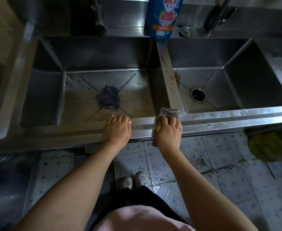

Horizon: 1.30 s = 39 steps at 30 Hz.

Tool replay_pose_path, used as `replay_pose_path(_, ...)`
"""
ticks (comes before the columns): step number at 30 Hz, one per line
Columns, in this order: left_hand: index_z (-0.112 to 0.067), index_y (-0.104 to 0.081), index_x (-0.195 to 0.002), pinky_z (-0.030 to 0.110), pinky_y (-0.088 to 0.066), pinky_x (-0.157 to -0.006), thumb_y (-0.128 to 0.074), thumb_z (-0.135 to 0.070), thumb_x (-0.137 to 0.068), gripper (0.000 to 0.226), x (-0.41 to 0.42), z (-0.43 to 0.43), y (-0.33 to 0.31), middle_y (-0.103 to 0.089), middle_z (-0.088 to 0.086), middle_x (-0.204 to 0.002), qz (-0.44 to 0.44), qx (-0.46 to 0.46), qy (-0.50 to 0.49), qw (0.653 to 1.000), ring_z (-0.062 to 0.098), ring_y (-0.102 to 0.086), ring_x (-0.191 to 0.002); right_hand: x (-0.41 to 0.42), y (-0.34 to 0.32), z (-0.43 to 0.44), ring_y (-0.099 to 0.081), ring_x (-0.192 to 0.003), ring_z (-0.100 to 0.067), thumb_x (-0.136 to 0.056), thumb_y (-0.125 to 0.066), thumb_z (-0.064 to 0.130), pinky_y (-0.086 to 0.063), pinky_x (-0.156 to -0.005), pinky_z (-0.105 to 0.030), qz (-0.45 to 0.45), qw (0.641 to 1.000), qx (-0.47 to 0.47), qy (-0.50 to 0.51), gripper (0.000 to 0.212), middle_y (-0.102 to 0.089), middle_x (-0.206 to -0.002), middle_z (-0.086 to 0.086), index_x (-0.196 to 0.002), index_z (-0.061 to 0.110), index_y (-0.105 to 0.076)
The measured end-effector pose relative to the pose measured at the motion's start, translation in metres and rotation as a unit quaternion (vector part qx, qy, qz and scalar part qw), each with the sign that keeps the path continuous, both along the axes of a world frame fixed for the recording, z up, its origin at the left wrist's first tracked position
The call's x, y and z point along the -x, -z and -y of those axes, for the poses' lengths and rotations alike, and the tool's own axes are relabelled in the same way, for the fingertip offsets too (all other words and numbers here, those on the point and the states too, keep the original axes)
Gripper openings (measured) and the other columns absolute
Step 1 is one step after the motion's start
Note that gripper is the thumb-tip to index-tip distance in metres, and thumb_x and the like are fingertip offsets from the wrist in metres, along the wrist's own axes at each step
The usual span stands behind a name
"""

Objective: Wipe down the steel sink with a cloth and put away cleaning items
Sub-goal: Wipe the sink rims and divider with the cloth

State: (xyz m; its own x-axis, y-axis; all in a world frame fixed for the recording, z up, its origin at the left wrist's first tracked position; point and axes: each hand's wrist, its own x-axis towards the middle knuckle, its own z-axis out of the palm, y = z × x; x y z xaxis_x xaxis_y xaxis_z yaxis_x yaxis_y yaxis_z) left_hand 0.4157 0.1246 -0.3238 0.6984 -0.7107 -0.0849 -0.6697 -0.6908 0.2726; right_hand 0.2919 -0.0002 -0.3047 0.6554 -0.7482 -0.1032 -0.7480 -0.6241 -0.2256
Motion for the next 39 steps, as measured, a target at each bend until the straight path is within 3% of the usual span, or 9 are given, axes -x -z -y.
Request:
replay_pose_path(5,-0.013,-0.057,-0.103,0.036,-0.026,-0.106,-0.031,-0.023,-0.096,0.029,-0.003,0.001,0.003,-0.063,0.008,-0.108,-0.026,0.015,-0.015,0.999,0.024,-0.055,-0.104,-0.028,-0.004,-0.048,-0.047,-0.115,-0.032,-0.092,-0.043,0.028,-0.032,-0.103,-0.040,0.038,0.990,-0.020,-0.137,0.033,-0.057,-0.121,-0.011,-0.116,0.013,-0.061)
replay_pose_path(9,-0.010,-0.058,-0.100,0.036,-0.026,-0.106,-0.033,-0.021,-0.096,0.028,-0.003,0.001,0.003,-0.064,0.011,-0.107,-0.029,0.027,-0.025,0.999,0.027,-0.055,-0.104,-0.026,-0.006,-0.049,-0.048,-0.116,-0.029,-0.096,-0.040,0.030,-0.031,-0.105,-0.037,0.050,0.983,-0.027,-0.175,0.034,-0.057,-0.123,-0.010,-0.120,0.014,-0.059)
replay_pose_path(17,-0.012,-0.058,-0.101,0.039,-0.032,-0.102,-0.028,-0.031,-0.097,0.036,-0.001,-0.001,0.000,-0.065,0.009,-0.103,0.007,0.006,0.016,1.000,0.026,-0.056,-0.099,0.014,-0.008,0.004,-0.036,-0.130,-0.028,-0.099,-0.031,0.035,-0.020,-0.114,-0.039,0.006,0.992,-0.024,-0.121,0.042,-0.045,-0.138,-0.009,-0.134,0.016,-0.046)
replay_pose_path(22,-0.013,-0.057,-0.107,0.043,-0.013,-0.112,-0.023,-0.035,-0.098,0.042,0.000,0.001,-0.002,-0.064,0.008,-0.110,0.004,-0.040,0.006,0.999,0.026,-0.055,-0.106,0.027,-0.011,0.032,-0.039,-0.125,-0.027,-0.099,-0.033,0.036,-0.025,-0.110,-0.039,-0.008,0.992,-0.011,-0.127,0.041,-0.048,-0.134,-0.007,-0.132,0.017,-0.049)
replay_pose_path(25,-0.015,-0.061,-0.098,0.048,-0.005,-0.113,-0.022,-0.035,-0.097,0.043,0.004,0.012,-0.009,-0.067,0.005,-0.101,-0.004,-0.023,-0.041,0.999,0.022,-0.059,-0.099,0.029,-0.016,0.048,-0.042,-0.122,-0.028,-0.099,-0.033,0.036,-0.029,-0.108,-0.041,-0.017,0.986,-0.001,-0.168,0.039,-0.051,-0.130,-0.008,-0.126,0.017,-0.053)
replay_pose_path(28,-0.015,-0.061,-0.097,0.044,-0.020,-0.110,-0.026,-0.029,-0.097,0.038,0.015,0.040,-0.015,-0.067,0.004,-0.101,-0.028,0.028,-0.038,0.998,0.021,-0.059,-0.095,0.030,-0.021,0.068,-0.041,-0.124,-0.028,-0.098,-0.033,0.037,-0.030,-0.108,-0.041,-0.021,0.981,0.002,-0.195,0.040,-0.051,-0.131,-0.008,-0.126,0.018,-0.054)
replay_pose_path(30,-0.013,-0.061,-0.098,0.037,-0.037,-0.094,-0.029,-0.026,-0.096,0.034,0.026,0.064,-0.018,-0.067,0.006,-0.102,-0.054,0.054,-0.035,0.996,0.023,-0.059,-0.092,0.030,-0.022,0.082,-0.040,-0.125,-0.030,-0.098,-0.035,0.037,-0.031,-0.107,-0.043,-0.017,0.977,-0.007,-0.213,0.041,-0.049,-0.132,-0.009,-0.128,0.017,-0.054)
replay_pose_path(33,-0.012,-0.061,-0.098,0.030,-0.041,-0.070,-0.032,-0.025,-0.096,0.031,0.039,0.097,-0.017,-0.064,0.008,-0.102,-0.080,0.044,-0.049,0.995,0.025,-0.059,-0.087,0.029,-0.020,0.104,-0.041,-0.124,-0.033,-0.097,-0.037,0.036,-0.034,-0.104,-0.042,-0.017,0.969,-0.023,-0.247,0.042,-0.047,-0.135,-0.011,-0.130,0.015,-0.052)
replay_pose_path(39,-0.012,-0.062,-0.092,0.034,-0.044,-0.074,-0.032,-0.029,-0.098,0.035,0.054,0.127,-0.008,-0.066,0.010,-0.095,-0.064,-0.027,-0.033,0.997,0.028,-0.059,-0.086,0.025,-0.014,0.129,-0.037,-0.127,-0.035,-0.098,-0.039,0.031,-0.036,-0.106,-0.042,0.012,0.961,-0.060,-0.271,0.043,-0.039,-0.142,-0.015,-0.136,0.012,-0.046)
